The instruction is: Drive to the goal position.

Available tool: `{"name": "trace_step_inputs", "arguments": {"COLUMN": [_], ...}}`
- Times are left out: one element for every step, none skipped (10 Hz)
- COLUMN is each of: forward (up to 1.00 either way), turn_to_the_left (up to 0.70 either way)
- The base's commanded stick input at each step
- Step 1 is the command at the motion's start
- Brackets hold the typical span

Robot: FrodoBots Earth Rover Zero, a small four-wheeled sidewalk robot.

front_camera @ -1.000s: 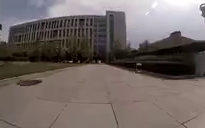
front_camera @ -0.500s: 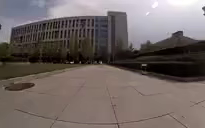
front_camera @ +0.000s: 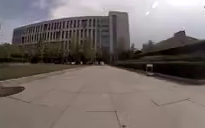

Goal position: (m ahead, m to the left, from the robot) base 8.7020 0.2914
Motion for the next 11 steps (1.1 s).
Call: {"name": "trace_step_inputs", "arguments": {"forward": [1.0, 1.0, 1.0, 1.0, 1.0, 1.0, 1.0, 1.0, 1.0, 1.0, 1.0], "turn_to_the_left": [0.0, 0.0, 0.0, 0.0, 0.0, 0.0, 0.0, 0.0, 0.0, 0.0, 0.0]}}
